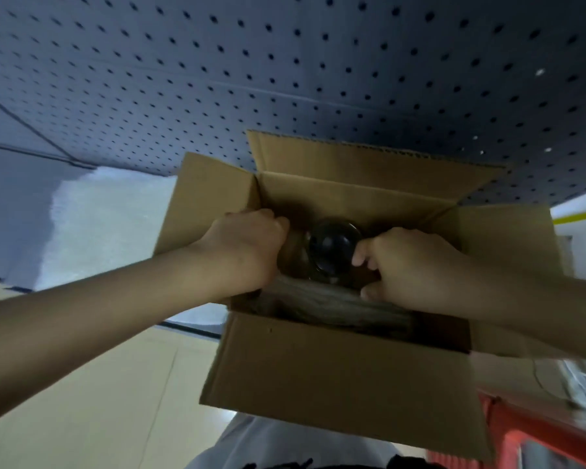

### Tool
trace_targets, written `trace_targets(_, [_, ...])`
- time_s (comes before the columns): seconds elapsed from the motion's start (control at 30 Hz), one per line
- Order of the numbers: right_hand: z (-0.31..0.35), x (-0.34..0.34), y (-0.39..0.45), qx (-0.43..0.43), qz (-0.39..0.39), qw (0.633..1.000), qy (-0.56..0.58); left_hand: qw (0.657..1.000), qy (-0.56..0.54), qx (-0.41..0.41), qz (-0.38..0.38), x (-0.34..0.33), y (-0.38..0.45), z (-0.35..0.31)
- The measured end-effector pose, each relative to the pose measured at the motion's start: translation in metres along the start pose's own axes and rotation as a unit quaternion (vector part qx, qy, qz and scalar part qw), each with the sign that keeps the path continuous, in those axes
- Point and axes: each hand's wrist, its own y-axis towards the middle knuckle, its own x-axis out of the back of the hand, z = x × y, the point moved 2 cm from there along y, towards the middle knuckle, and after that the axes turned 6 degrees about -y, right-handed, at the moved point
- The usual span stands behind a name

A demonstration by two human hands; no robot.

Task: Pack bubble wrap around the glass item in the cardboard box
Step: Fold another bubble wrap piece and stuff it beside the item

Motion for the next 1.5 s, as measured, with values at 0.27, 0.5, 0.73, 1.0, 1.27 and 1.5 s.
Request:
trace_targets(0.27, [0.083, 0.055, 0.011, -0.017, -0.045, 0.999, -0.006, 0.994, 0.009, 0.041, -0.101, 0.037, -0.036, 0.076])
trace_targets(0.5, [0.197, 0.082, 0.050, -0.039, -0.105, 0.994, 0.003, 0.990, 0.033, 0.014, -0.139, 0.043, -0.065, 0.199])
trace_targets(0.73, [0.315, 0.097, 0.088, -0.047, -0.126, 0.991, 0.004, 0.992, 0.047, 0.003, -0.119, 0.048, -0.085, 0.314])
trace_targets(1.0, [0.340, 0.075, 0.128, -0.105, -0.064, 0.992, 0.003, 0.996, 0.015, -0.017, -0.083, 0.023, -0.068, 0.365])
trace_targets(1.27, [0.308, 0.012, 0.189, -0.204, -0.026, 0.977, 0.051, 0.998, 0.007, -0.062, -0.007, -0.044, -0.012, 0.354])
trace_targets(1.5, [0.292, -0.054, 0.238, -0.245, -0.056, 0.967, -0.029, 0.996, 0.057, -0.067, 0.028, -0.102, 0.027, 0.339])
